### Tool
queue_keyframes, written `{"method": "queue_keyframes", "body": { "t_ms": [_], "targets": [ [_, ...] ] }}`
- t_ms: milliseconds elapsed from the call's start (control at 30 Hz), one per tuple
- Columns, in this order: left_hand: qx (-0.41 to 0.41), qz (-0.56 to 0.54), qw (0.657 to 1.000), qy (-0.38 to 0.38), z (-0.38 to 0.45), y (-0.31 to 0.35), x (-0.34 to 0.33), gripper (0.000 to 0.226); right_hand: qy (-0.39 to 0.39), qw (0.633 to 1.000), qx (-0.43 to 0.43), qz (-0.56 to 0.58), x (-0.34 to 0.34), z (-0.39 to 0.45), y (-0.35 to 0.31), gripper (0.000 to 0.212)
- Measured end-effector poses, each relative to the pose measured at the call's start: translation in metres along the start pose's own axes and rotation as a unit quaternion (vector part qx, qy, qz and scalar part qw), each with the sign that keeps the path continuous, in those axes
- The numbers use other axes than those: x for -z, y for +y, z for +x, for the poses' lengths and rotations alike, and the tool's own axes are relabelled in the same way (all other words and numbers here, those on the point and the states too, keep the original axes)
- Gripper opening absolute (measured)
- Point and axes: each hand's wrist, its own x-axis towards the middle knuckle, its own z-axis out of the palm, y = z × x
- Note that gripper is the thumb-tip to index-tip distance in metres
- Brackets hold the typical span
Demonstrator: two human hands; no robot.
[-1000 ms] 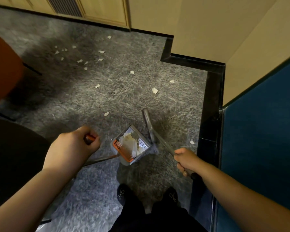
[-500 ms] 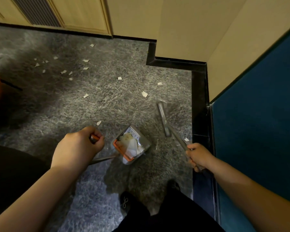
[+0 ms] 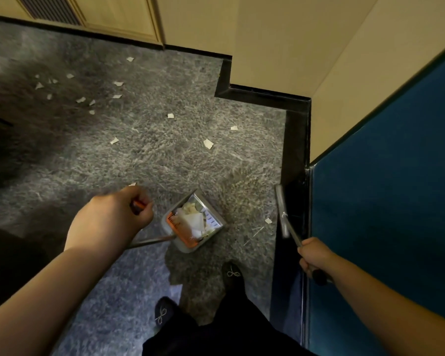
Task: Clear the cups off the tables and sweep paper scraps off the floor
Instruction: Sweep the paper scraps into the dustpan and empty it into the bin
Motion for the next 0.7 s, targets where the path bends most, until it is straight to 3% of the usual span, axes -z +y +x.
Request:
{"method": "queue_keyframes", "body": {
  "t_ms": [267,533,700],
  "targets": [
    [0.125,-0.017,0.992,-0.007,-0.012,-0.013,0.011,0.015,-0.085,0.993,0.014,-0.081,-0.023,0.016,-0.056,0.020],
    [0.231,-0.022,0.971,0.054,-0.065,-0.049,0.034,0.010,-0.138,0.982,0.084,-0.093,-0.085,0.009,-0.133,0.012],
    [0.281,-0.027,0.957,0.068,-0.098,-0.076,0.049,0.008,-0.182,0.969,0.133,-0.099,-0.129,-0.011,-0.188,0.025]
  ]
}}
